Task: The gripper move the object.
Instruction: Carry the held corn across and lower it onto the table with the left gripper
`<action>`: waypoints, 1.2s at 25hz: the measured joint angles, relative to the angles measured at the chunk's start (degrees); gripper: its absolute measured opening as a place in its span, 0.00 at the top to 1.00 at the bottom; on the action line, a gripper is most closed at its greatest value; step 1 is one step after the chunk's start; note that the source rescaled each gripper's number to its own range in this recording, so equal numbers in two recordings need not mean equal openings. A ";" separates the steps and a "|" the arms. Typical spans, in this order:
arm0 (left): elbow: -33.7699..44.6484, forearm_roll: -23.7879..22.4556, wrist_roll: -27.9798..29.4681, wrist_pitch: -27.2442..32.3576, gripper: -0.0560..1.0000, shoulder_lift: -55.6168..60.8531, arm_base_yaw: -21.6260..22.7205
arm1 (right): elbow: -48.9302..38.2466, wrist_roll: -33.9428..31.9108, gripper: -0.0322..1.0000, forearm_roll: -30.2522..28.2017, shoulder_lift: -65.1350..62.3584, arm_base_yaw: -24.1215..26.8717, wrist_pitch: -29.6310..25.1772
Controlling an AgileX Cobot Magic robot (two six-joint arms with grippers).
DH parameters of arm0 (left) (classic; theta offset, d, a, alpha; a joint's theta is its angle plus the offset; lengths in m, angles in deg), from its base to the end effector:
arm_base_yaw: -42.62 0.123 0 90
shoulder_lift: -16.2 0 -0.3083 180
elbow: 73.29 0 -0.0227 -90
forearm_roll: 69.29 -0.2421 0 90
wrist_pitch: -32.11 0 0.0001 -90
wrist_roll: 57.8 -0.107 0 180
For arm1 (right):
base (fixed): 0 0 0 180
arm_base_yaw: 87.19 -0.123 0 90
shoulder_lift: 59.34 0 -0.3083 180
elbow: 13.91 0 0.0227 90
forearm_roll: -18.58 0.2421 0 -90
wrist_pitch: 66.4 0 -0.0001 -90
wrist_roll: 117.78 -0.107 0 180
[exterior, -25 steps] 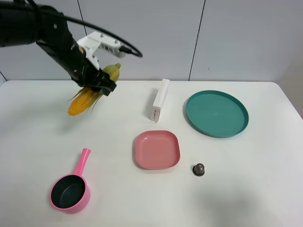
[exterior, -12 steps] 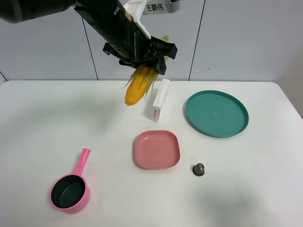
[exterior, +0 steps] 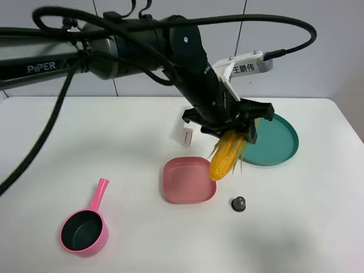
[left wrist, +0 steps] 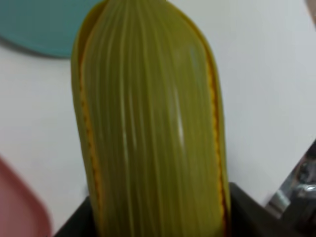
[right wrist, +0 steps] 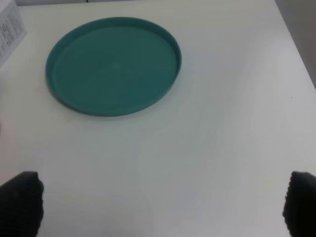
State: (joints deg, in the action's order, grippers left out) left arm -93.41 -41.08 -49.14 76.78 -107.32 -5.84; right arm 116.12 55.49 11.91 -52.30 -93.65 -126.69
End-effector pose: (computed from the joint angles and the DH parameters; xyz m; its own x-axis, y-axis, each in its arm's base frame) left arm 0.2848 -0.3751 0.2638 -0.8807 0.2928 -0.3724 0.4596 0.7187 -0.5219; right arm -0.0192 -0.0130 0.2630 -0.4537 0.0082 -0.8911 0.0043 1.0000 0.0071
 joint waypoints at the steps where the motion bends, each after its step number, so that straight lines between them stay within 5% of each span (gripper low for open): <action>1: 0.00 1.26 0.07 -1.06 0.92 -0.74 -0.34 | 0.00 0.00 0.00 0.00 0.00 0.00 0.00; 16: 0.00 11.98 0.85 -18.41 0.92 -8.92 -6.76 | 0.00 0.00 0.00 0.00 0.00 0.00 0.00; 30: 0.00 6.44 0.85 -20.61 0.92 -17.01 -8.04 | 0.00 0.00 0.00 0.00 0.00 0.00 0.00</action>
State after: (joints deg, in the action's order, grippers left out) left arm -93.41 -34.65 -48.29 56.18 -124.33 -13.88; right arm 116.12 55.49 11.91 -52.30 -93.65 -126.69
